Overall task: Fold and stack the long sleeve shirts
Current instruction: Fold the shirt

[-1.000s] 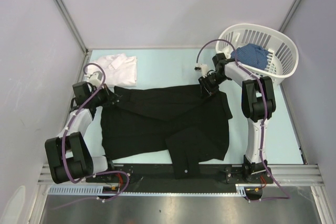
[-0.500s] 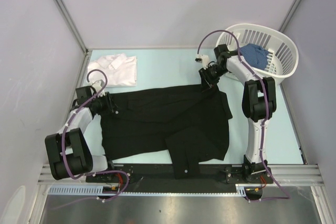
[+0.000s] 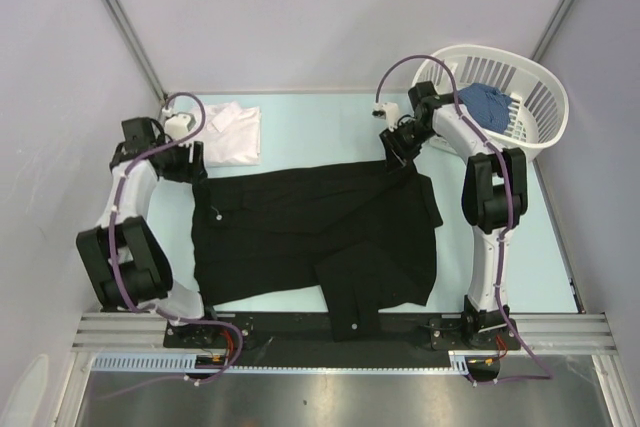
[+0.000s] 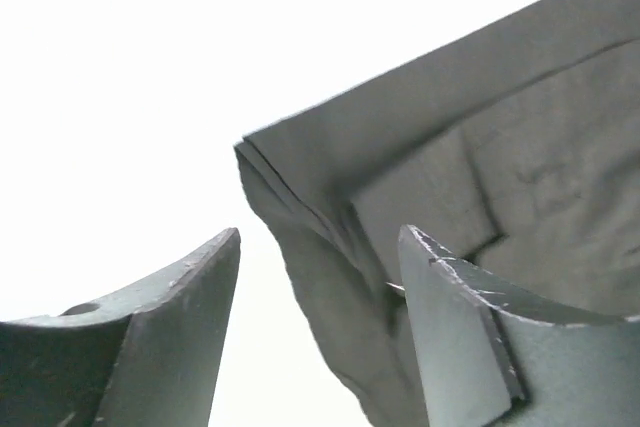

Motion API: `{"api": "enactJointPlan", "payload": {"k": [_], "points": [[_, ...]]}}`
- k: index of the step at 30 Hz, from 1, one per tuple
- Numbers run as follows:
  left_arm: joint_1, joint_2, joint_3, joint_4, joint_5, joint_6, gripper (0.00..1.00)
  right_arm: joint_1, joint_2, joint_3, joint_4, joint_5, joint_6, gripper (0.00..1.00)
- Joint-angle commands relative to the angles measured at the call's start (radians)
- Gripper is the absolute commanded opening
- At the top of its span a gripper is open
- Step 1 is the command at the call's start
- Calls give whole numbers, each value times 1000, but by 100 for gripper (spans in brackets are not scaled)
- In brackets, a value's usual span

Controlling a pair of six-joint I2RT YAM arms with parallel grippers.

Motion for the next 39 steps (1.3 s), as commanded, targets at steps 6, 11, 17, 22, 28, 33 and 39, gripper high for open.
{"api": "enactJointPlan", "payload": {"k": [6,11,17,22,28,33,39], "points": [[5,353,305,-217,25,264,70,-7,134,241,80,110,-65,45],[5,473,386,-273,-30,293,67,-2,200,259,80,165,-131,50],[7,521,389,-296,-9,251,64,-1,214,201,112,221,-200,58],[7,547,409,-299,17,212,59,-1,234,195,117,229,-252,59],[10,564,443,-291,53,184,38,2,251,192,111,217,-290,43],[10,559,452,-248,54,155,13,7,249,187,132,228,-292,0],[10,564,471,-181,34,131,0,1,242,170,312,320,-197,0]]}}
